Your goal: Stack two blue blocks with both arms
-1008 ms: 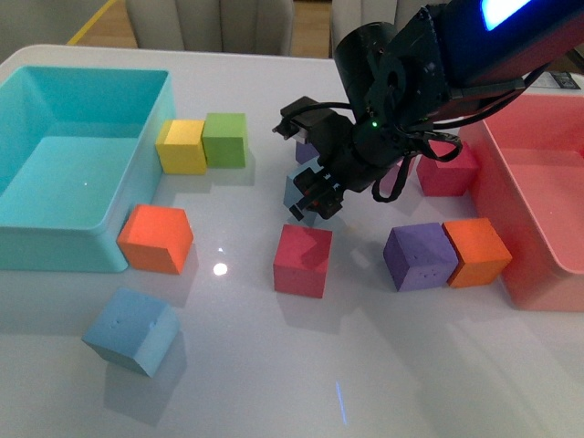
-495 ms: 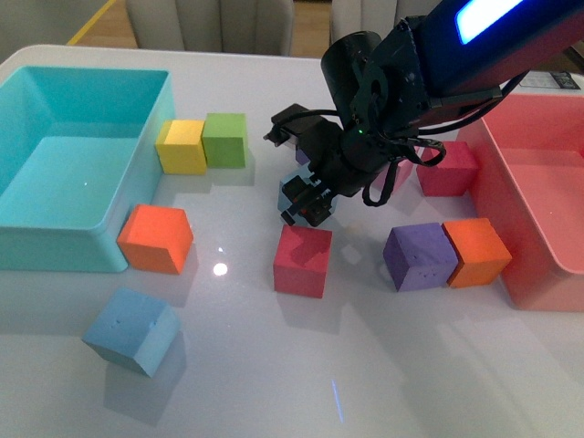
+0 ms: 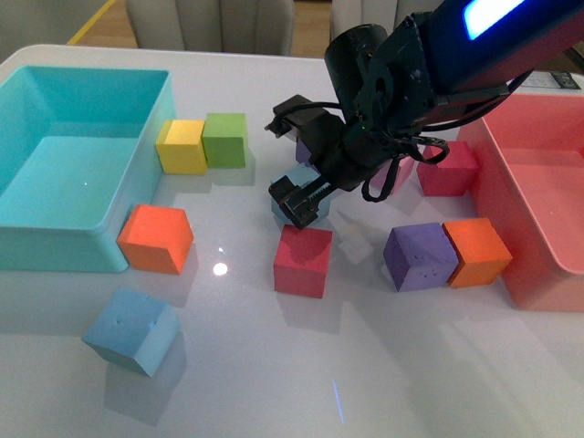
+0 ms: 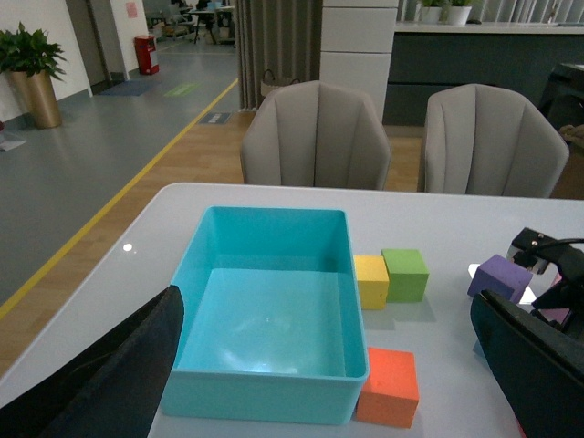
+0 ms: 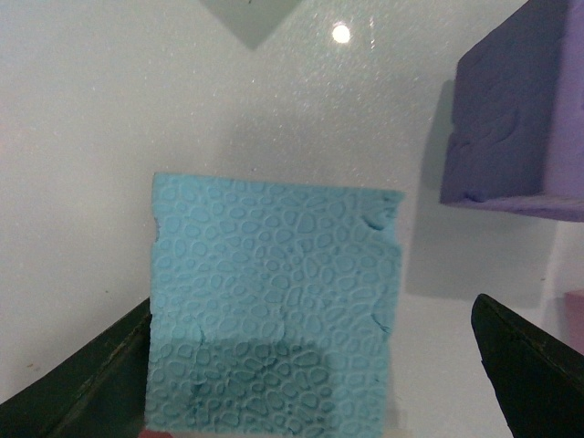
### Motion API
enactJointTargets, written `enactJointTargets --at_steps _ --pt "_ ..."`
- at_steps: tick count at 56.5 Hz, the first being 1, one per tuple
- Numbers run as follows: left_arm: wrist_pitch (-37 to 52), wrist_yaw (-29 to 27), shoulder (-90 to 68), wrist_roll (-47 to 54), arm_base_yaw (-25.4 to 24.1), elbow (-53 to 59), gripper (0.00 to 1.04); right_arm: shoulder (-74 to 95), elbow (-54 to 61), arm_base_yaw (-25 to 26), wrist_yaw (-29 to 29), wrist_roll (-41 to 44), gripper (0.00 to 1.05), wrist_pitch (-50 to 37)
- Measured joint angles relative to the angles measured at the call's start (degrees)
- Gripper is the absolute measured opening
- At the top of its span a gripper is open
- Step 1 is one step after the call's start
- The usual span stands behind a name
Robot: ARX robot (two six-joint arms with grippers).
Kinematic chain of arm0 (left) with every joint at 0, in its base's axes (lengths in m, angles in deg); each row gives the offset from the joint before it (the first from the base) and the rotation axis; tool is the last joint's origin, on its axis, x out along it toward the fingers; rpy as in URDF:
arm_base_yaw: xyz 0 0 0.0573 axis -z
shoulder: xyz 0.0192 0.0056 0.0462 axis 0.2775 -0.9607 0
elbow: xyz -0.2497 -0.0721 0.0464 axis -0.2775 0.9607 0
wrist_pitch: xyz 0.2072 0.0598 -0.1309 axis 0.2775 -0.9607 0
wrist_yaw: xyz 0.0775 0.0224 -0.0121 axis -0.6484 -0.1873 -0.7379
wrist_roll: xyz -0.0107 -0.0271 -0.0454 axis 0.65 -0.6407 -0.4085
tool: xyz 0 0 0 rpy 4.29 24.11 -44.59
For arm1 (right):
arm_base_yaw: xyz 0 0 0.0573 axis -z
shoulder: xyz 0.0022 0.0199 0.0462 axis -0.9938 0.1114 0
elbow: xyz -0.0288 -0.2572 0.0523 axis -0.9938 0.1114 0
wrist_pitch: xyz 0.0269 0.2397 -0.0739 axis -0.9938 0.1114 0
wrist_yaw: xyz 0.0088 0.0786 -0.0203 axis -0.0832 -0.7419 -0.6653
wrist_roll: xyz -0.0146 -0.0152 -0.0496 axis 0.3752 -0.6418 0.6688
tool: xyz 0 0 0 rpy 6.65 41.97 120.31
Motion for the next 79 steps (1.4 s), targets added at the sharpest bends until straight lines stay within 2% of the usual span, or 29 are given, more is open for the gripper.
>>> enactJointTargets --at_steps 10,24,33,46,49,52,55,60,77,79 --pt "0.0 0.0 0.0 0.0 0.0 0.0 0.96 -4.44 2.03 0.85 -0.94 -0.04 0.96 -2.14" --pt "0.0 0.0 0.0 0.0 0.0 0.0 0.96 -14.82 11.06 2.32 -6.56 -3.32 0.96 -10.16" --pt "0.0 0.0 0.0 0.0 0.0 0.0 0.96 -26.91 22.84 4.17 -10.58 -9.05 0.96 -21.88" --pt "0.0 0.0 0.0 0.0 0.0 0.0 0.96 -45.75 42.1 9.79 -10.93 -18.21 0.96 -38.99" --pt "0.0 -0.02 0.0 0.0 0.0 0.0 0.96 -47.41 46.05 10.03 -2.47 -20.04 0.9 -45.22" --pt "0.0 0.04 0.0 0.0 0.0 0.0 0.96 -48.74 51.32 10.16 9.66 -21.35 0.8 -54.42" --pt "0.0 0.02 0.0 0.0 0.0 0.0 0.96 -50.36 56.37 10.78 16.02 -22.1 0.71 -59.39" --pt "0.0 -0.02 0.0 0.0 0.0 0.0 0.96 -53.96 62.95 12.37 16.74 -22.6 0.56 -62.38" --pt "0.0 0.0 0.0 0.0 0.0 0.0 0.96 -67.04 78.51 16.5 12.79 -22.86 0.02 -64.67" --pt "0.0 0.0 0.0 0.0 0.0 0.0 0.96 -68.46 79.84 16.87 12.22 -22.99 0.02 -64.65"
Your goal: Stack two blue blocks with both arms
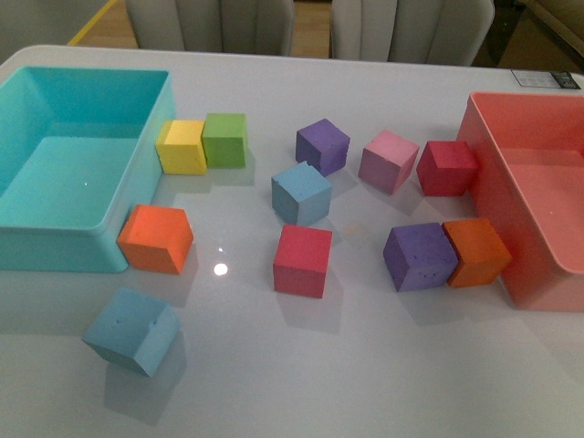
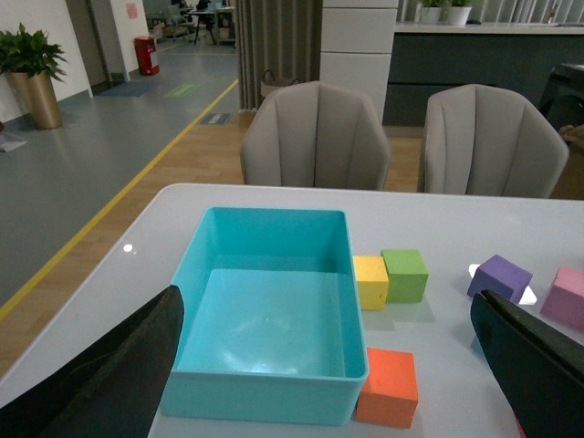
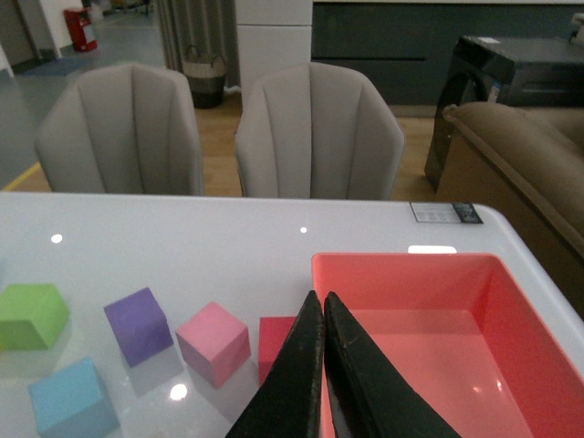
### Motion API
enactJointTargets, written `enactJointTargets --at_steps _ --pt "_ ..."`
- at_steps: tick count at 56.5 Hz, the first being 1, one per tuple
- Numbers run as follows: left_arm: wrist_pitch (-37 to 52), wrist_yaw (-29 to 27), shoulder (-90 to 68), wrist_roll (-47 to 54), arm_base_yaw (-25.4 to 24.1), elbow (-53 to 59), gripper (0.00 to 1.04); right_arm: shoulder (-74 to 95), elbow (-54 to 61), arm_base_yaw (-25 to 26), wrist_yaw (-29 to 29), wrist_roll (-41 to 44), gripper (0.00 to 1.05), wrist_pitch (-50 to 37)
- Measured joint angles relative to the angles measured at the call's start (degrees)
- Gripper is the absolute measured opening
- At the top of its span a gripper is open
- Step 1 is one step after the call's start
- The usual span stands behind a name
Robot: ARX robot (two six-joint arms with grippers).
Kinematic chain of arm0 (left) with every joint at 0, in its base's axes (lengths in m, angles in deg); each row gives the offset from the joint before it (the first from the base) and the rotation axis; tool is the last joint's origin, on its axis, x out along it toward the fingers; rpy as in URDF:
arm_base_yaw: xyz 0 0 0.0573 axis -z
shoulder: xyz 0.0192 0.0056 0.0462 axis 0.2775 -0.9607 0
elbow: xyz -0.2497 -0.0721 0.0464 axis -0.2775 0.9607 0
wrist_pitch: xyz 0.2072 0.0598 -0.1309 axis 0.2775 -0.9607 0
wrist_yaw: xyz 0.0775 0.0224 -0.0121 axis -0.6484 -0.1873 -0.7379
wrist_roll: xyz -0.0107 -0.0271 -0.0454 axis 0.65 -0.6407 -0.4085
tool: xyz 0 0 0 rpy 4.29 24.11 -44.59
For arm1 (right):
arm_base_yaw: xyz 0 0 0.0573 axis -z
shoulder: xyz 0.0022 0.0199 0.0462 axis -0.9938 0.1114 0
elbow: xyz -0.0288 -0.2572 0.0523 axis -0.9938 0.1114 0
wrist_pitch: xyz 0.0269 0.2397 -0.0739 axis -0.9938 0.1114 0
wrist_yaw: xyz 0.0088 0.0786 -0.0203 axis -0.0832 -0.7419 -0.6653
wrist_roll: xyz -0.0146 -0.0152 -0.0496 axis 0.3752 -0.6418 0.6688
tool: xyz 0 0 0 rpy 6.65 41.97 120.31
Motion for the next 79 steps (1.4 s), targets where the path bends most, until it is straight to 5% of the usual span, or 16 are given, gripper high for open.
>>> enactJointTargets --at_steps 25,79 --pt "0.0 -0.02 0.0 0.0 0.0 0.0 0.96 -13.92 12.22 6.29 -6.16 0.0 0.02 1.7" --pt "0.0 0.0 0.0 0.0 0.0 0.0 0.96 -54.82 16.31 6.82 -6.47 0.0 0.02 36.92"
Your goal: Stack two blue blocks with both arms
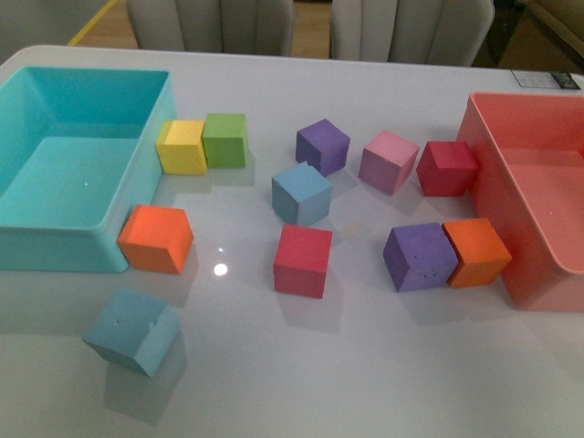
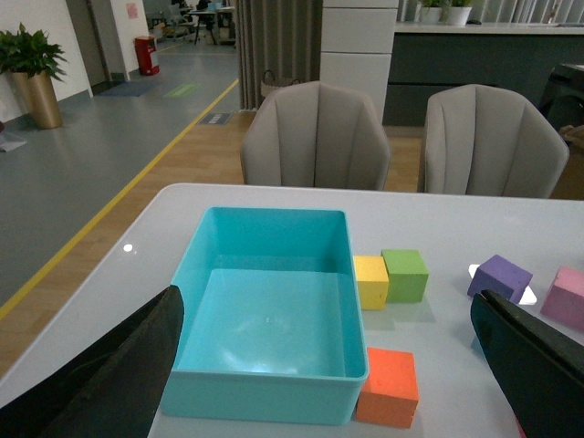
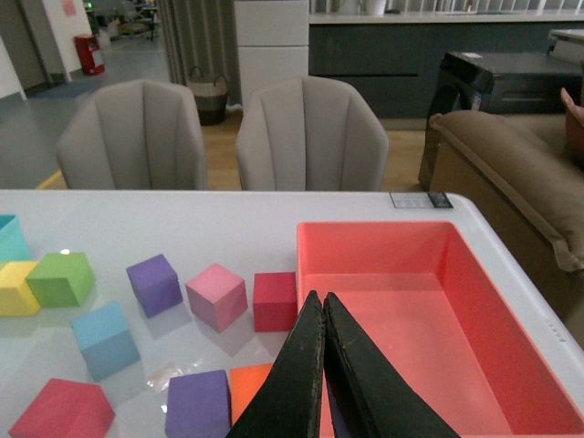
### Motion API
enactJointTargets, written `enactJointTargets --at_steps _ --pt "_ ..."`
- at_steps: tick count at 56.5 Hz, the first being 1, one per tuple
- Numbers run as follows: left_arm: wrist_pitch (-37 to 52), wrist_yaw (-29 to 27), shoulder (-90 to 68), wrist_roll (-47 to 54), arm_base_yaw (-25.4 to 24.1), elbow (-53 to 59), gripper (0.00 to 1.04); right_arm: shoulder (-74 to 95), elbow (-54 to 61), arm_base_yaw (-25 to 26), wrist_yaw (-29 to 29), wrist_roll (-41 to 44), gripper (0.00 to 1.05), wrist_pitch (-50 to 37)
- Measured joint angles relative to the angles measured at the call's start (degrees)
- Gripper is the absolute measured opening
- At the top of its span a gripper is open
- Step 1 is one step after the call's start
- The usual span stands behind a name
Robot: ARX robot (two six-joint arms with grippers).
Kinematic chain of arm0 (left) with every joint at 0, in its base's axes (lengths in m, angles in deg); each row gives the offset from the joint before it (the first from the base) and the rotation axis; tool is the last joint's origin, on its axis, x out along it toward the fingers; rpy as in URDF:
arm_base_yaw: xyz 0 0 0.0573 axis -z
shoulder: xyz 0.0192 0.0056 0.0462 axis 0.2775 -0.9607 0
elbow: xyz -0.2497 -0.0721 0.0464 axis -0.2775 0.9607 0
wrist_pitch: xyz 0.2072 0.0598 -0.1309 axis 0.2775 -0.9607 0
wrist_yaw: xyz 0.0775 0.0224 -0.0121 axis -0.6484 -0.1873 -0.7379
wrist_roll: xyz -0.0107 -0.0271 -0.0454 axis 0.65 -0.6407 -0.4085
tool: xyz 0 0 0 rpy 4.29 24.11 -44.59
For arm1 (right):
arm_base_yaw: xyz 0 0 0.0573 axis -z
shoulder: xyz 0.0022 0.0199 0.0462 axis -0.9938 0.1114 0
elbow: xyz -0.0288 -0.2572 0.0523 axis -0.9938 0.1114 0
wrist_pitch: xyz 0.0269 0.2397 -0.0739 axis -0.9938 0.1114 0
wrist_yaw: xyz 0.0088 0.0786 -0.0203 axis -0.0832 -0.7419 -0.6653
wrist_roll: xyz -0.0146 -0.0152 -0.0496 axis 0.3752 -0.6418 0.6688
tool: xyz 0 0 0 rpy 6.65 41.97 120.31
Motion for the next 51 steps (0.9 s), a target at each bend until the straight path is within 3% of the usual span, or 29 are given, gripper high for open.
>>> enactJointTargets --at_steps 29,35,46,51 --pt "0.0 0.0 0.0 0.0 0.0 0.0 0.96 -10.86 0.0 0.0 0.0 0.0 0.02 10.78" --pt "0.0 0.0 0.0 0.0 0.0 0.0 0.96 -18.78 0.0 0.02 -0.02 0.0 0.02 20.2" --pt "0.0 0.0 0.0 0.0 0.0 0.0 0.96 -20.57 0.0 0.02 -0.04 0.0 0.02 20.85" --pt "0.0 0.0 0.0 0.0 0.0 0.0 0.96 -20.63 0.0 0.02 -0.07 0.02 0.16 20.85"
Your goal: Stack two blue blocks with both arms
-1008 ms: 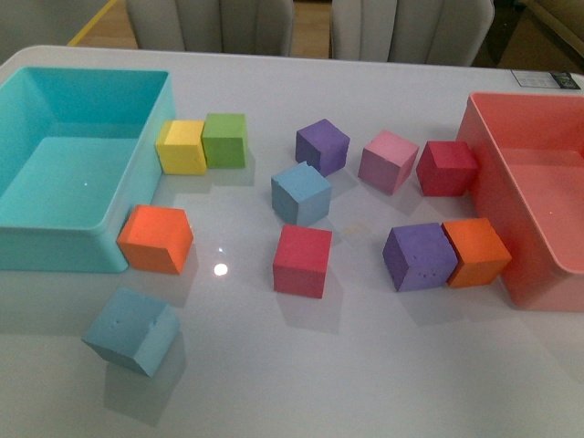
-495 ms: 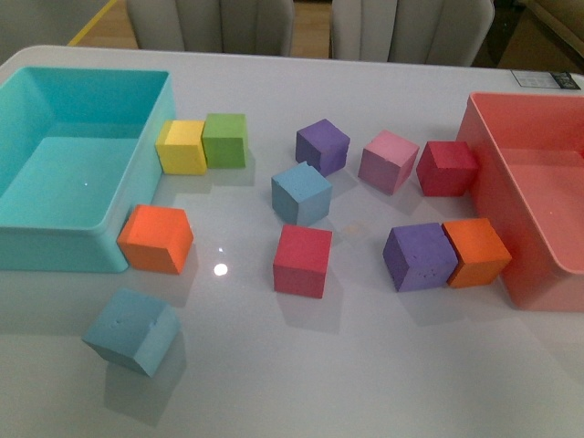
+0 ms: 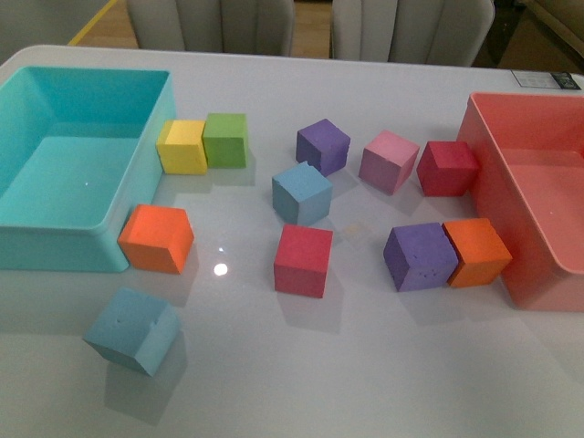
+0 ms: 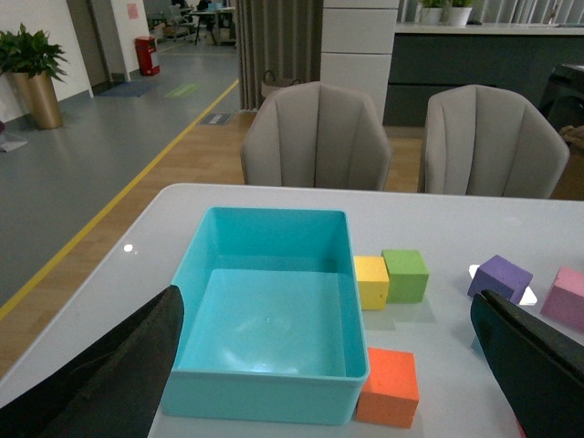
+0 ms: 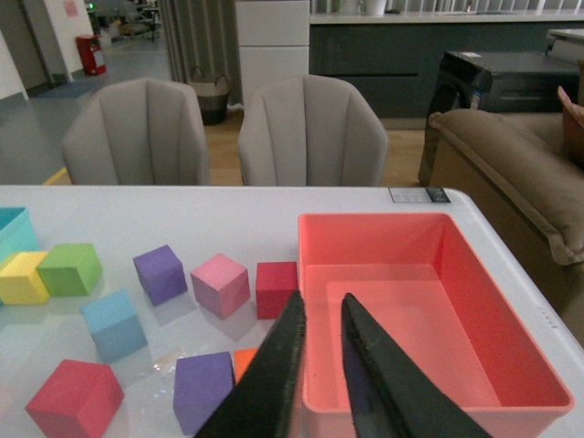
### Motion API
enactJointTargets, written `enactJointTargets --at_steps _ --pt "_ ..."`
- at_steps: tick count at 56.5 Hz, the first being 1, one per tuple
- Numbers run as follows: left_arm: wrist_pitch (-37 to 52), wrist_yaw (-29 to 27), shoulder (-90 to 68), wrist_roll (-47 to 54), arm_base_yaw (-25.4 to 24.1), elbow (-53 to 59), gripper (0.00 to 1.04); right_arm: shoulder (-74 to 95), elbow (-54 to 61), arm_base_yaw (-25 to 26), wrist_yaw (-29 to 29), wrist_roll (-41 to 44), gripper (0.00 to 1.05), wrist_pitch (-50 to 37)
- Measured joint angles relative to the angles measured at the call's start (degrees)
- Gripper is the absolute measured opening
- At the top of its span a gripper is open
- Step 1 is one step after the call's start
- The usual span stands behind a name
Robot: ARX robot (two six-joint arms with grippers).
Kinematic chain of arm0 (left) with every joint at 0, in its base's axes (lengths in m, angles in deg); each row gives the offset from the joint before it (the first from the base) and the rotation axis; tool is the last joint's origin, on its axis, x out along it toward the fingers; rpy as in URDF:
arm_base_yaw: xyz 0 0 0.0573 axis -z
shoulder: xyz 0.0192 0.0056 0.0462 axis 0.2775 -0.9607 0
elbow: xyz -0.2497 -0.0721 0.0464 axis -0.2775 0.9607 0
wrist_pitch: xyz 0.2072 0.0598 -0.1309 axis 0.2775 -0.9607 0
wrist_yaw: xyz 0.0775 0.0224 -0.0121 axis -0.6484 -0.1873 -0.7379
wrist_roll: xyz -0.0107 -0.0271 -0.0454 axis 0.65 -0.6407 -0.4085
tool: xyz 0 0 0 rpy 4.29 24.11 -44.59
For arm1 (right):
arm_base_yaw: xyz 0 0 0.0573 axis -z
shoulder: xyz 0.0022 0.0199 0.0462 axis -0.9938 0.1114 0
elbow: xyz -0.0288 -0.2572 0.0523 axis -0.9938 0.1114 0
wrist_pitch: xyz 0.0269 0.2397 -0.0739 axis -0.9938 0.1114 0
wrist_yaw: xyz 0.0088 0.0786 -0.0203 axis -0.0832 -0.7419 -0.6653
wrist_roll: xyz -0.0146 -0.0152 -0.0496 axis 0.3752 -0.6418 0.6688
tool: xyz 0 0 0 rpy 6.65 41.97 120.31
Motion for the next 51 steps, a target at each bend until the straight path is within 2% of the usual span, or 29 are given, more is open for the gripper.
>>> enactJointTargets --at_steps 4,6,9,12,17,24,28,37,51 --pt "-0.46 0.7 -0.31 -0.04 -0.13 -0.13 0.96 0.0 0.0 0.0 0.02 0.0 0.3 0.0" --pt "-6.29 5.07 -3.1 -0.15 -1.11 -2.25 0.96 -0.02 0.0 0.0 0.07 -0.02 0.36 0.02" --pt "-20.57 12.11 -12.74 -0.55 -0.59 -8.85 0.96 -0.02 0.0 0.0 0.07 -0.02 0.46 0.02" --pt "-30.53 13.53 -23.06 -0.81 3.41 -13.09 0.96 -0.07 0.0 0.0 -0.02 -0.02 0.59 0.02" --pt "-30.18 11.96 -30.38 -1.16 8.72 -13.29 0.96 -0.07 0.0 0.0 0.0 -0.02 0.72 0.02" --pt "-20.83 9.81 -41.81 -2.03 17.11 -13.27 0.96 -0.07 0.0 0.0 -0.02 -0.07 0.97 0.02" --pt "-14.21 8.55 -49.66 -3.39 20.06 -12.92 0.96 -0.07 0.0 0.0 -0.02 -0.13 0.95 0.02" --pt "-0.07 7.96 -68.28 -10.14 23.47 -12.87 0.96 -0.07 0.0 0.0 -0.02 -0.13 0.96 0.02" --pt "9.92 5.49 -84.87 -12.15 25.73 -15.26 0.96 -0.07 0.0 0.0 -0.02 -0.15 0.96 0.02"
